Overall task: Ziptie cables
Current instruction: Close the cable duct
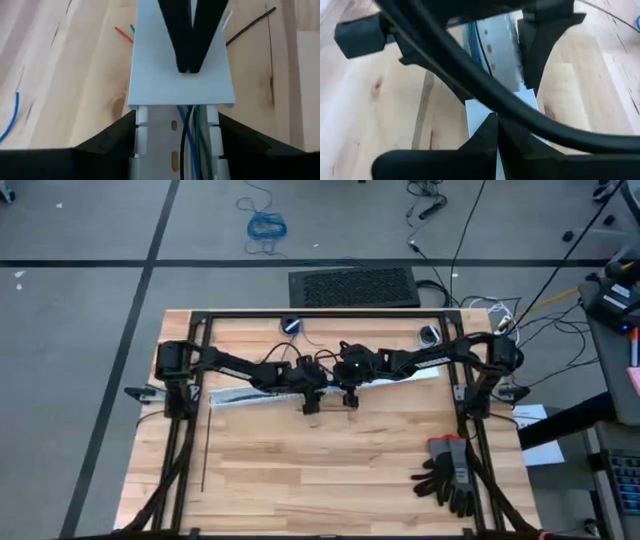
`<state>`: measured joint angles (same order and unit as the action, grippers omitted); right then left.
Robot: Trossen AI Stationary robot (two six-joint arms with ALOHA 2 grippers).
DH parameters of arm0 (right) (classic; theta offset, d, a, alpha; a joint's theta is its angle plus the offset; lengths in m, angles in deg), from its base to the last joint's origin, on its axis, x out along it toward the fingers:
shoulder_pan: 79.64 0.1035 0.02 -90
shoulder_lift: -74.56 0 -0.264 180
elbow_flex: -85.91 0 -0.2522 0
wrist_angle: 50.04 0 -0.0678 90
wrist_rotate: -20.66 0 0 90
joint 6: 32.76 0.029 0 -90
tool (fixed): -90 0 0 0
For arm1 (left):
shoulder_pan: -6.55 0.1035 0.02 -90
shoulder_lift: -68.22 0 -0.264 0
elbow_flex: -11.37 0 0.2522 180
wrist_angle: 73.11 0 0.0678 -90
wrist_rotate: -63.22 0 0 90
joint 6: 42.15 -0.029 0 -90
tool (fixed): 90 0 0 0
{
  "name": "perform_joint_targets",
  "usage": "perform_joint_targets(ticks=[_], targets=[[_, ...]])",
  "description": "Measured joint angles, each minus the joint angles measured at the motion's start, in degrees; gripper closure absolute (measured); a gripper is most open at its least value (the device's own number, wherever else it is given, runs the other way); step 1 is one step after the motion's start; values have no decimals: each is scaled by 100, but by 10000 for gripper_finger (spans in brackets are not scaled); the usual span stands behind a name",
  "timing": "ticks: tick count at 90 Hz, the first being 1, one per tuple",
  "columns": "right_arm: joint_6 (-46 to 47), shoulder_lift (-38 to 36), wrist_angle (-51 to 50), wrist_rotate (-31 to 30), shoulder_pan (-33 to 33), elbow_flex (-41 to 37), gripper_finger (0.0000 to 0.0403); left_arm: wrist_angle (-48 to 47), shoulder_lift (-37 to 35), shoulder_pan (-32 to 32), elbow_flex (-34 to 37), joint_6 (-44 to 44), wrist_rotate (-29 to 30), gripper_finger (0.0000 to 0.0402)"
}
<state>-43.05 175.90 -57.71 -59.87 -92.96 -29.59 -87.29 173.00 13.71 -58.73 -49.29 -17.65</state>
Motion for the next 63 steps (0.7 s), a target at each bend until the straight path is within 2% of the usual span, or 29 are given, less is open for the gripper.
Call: perform_joint_targets(ticks=[63], targets=[[-142, 119, -169, 63, -4, 151, 403, 696, 238, -143, -22, 42, -254, 173]])
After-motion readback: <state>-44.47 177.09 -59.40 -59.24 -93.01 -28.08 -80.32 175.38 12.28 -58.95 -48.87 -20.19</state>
